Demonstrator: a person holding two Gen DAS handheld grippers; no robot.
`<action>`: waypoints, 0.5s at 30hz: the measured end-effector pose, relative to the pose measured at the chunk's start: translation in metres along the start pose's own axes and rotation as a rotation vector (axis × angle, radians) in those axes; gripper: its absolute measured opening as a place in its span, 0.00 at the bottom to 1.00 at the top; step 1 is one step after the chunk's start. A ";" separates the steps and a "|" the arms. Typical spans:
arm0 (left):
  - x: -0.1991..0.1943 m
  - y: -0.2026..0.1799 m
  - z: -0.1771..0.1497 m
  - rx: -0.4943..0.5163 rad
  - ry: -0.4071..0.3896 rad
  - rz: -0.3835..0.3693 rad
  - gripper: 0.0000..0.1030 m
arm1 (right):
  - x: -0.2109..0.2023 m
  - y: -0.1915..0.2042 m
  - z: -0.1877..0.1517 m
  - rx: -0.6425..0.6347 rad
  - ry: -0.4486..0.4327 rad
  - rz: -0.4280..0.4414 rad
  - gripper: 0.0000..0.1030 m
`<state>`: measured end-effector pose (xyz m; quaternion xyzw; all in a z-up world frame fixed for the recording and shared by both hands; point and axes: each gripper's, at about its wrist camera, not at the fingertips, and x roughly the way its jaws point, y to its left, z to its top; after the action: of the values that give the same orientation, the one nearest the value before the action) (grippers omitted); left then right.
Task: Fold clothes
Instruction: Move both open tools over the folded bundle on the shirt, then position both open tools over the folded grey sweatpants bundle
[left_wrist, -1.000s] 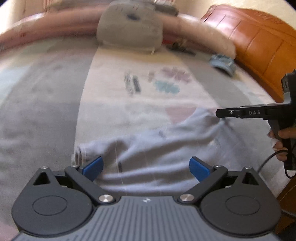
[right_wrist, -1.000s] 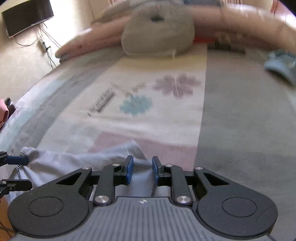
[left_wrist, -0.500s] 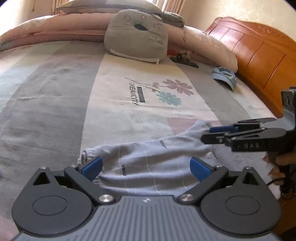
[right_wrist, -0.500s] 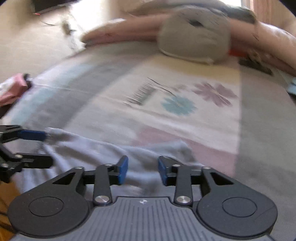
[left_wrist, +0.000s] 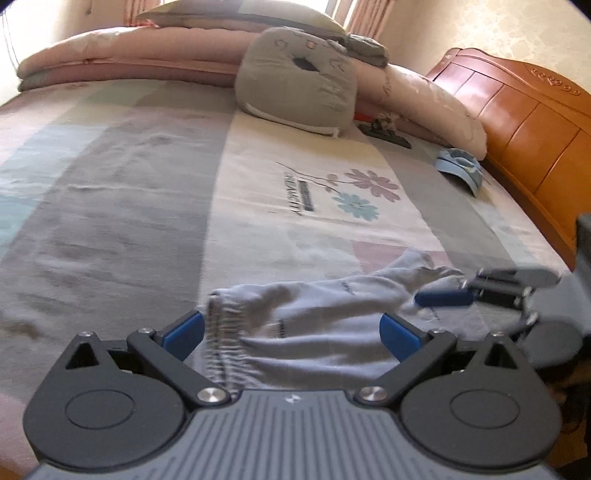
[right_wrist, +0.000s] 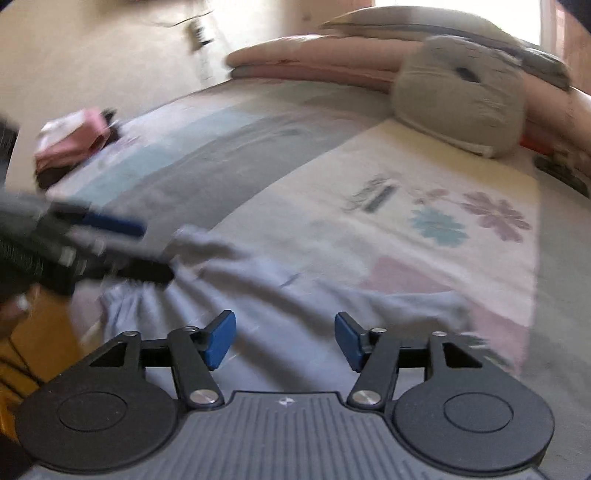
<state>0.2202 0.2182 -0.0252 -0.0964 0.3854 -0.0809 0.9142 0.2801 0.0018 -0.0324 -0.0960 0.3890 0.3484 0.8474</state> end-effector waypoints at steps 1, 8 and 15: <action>-0.002 0.004 -0.002 0.002 0.001 0.007 0.98 | 0.009 0.005 -0.004 -0.010 0.023 0.000 0.65; -0.016 0.033 -0.013 -0.017 -0.006 0.047 0.98 | 0.007 0.023 0.005 -0.029 0.041 -0.057 0.68; -0.026 0.059 -0.016 -0.066 -0.001 0.073 0.98 | 0.018 0.052 0.000 -0.013 0.122 0.054 0.74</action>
<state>0.1955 0.2789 -0.0323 -0.1123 0.3906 -0.0344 0.9130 0.2540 0.0494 -0.0398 -0.1119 0.4399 0.3674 0.8117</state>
